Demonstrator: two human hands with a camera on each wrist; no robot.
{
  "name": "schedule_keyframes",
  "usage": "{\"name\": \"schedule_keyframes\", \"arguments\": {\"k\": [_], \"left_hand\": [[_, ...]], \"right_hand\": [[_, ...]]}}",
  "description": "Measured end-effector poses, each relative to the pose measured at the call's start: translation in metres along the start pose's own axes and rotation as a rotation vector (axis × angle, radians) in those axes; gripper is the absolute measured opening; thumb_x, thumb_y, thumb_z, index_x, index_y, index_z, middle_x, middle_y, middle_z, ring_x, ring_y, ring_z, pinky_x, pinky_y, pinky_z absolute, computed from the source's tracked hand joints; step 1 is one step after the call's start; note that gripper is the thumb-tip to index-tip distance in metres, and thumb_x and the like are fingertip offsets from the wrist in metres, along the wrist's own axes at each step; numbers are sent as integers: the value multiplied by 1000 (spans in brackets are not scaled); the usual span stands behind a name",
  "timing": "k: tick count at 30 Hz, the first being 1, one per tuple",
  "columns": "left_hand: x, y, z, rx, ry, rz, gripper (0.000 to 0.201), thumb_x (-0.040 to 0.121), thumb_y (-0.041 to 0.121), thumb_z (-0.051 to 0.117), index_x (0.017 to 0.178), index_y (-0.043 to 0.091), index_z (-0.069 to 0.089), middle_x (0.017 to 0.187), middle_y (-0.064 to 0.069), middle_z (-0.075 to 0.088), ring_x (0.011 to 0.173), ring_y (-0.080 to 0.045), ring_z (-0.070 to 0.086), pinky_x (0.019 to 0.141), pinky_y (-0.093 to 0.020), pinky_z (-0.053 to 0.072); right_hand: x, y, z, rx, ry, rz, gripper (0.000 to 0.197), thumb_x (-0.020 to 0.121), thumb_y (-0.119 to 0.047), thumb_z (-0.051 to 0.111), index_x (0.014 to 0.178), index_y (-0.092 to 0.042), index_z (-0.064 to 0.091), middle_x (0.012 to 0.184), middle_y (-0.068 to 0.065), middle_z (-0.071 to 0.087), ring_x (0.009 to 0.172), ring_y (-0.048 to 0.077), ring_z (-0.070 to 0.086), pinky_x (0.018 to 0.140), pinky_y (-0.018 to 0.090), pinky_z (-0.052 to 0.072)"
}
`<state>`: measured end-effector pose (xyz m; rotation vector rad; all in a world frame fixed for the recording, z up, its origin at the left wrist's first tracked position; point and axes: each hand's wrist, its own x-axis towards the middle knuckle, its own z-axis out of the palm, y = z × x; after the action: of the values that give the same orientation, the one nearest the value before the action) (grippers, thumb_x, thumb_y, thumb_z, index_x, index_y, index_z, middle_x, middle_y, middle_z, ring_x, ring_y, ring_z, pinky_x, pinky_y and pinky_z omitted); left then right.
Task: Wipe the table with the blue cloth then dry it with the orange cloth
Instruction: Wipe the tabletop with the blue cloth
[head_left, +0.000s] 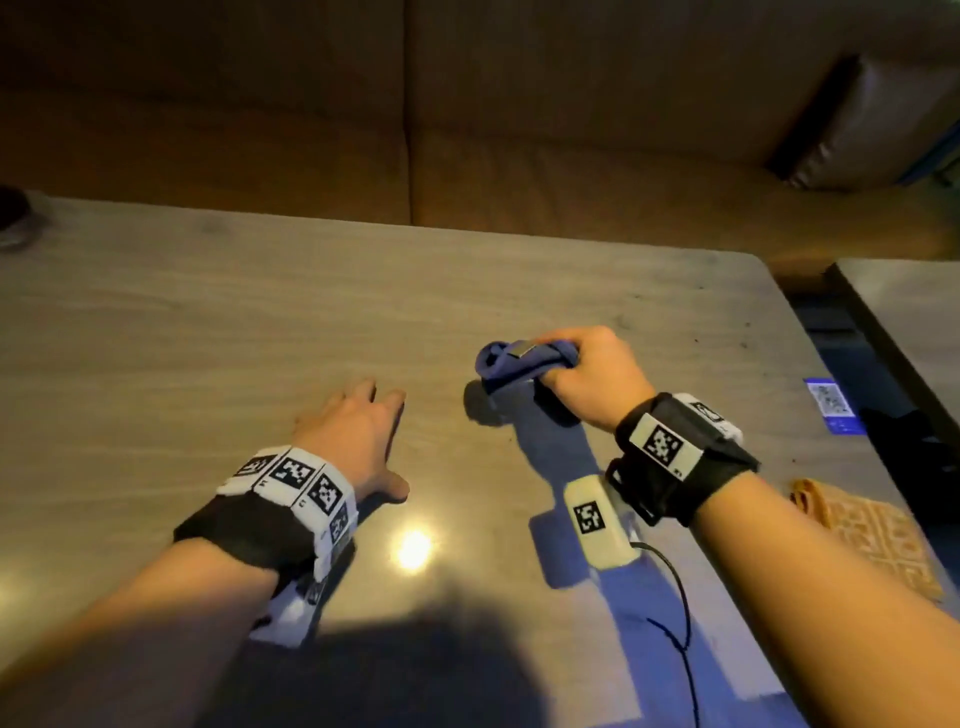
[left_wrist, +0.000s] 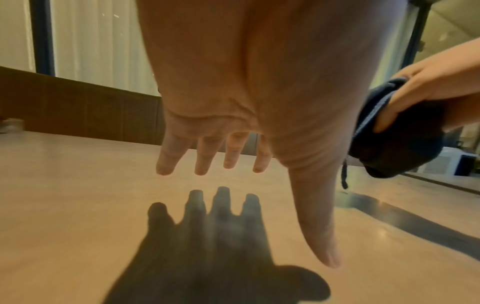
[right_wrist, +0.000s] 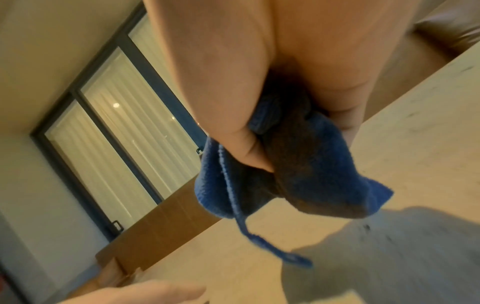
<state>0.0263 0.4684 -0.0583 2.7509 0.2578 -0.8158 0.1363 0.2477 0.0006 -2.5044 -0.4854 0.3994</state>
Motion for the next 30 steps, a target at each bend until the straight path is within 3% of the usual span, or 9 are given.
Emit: {"name": "schedule_keyframes", "arguments": {"k": [5, 9, 12, 15, 17, 21, 26, 30], "left_hand": [[94, 17, -62, -8, -16, -76, 122, 60, 46, 93, 156, 22, 22, 163, -11, 15, 145, -43, 26, 110, -60, 37], [127, 17, -78, 61, -182, -119, 132, 65, 50, 90, 160, 18, 3, 167, -13, -2, 148, -45, 17, 118, -58, 22], [132, 14, -68, 64, -204, -132, 137, 67, 51, 88, 160, 22, -8, 166, -9, -17, 151, -43, -2, 120, -57, 10], [138, 2, -54, -24, -209, -154, 147, 56, 58, 91, 156, 37, -15, 163, 1, -28, 151, -40, -11, 121, -60, 10], [138, 2, -54, -56, -228, -187, 146, 56, 55, 92, 154, 43, -16, 160, 9, -32, 149, -45, -14, 117, -65, 19], [132, 10, -61, -104, -256, -207, 142, 61, 44, 93, 155, 43, -14, 159, 11, -35, 147, -47, -20, 111, -74, 18], [130, 16, -66, -120, -234, -202, 142, 61, 37, 94, 156, 41, -11, 161, 10, -32, 146, -49, -19, 111, -76, 17], [126, 16, -69, -134, -221, -176, 138, 63, 36, 93, 158, 38, -7, 164, 6, -24, 146, -51, -19, 111, -76, 15]], "right_hand": [[122, 5, -24, -102, 49, -60, 34, 81, -1, 55, 106, -16, 71, 101, 11, 70, 96, 30, 62, 78, 32, 49], [222, -3, -22, -255, 123, -179, 47, 80, 1, 57, 123, -17, 62, 124, 10, 61, 116, 32, 55, 96, 36, 46], [280, -20, 1, -324, 26, -330, 54, 81, 2, 57, 130, -22, 58, 131, 8, 55, 119, 32, 51, 98, 39, 44], [308, -33, 33, -481, -229, -314, 40, 87, -5, 55, 123, -21, 62, 126, 9, 59, 115, 31, 55, 89, 32, 46], [311, -26, 40, -659, -290, -271, 31, 87, -8, 59, 118, -14, 63, 121, 11, 58, 112, 33, 55, 82, 32, 45], [288, 5, 25, -636, -235, -165, 37, 82, -20, 65, 119, -18, 62, 122, 10, 47, 111, 33, 52, 89, 37, 46], [191, 31, 39, -376, -198, -160, 36, 76, -22, 65, 112, -23, 66, 108, 8, 54, 98, 35, 57, 81, 35, 48], [103, 38, 54, -312, -291, -219, 44, 72, -22, 68, 116, -27, 67, 116, 2, 57, 103, 28, 60, 88, 28, 49]]}}
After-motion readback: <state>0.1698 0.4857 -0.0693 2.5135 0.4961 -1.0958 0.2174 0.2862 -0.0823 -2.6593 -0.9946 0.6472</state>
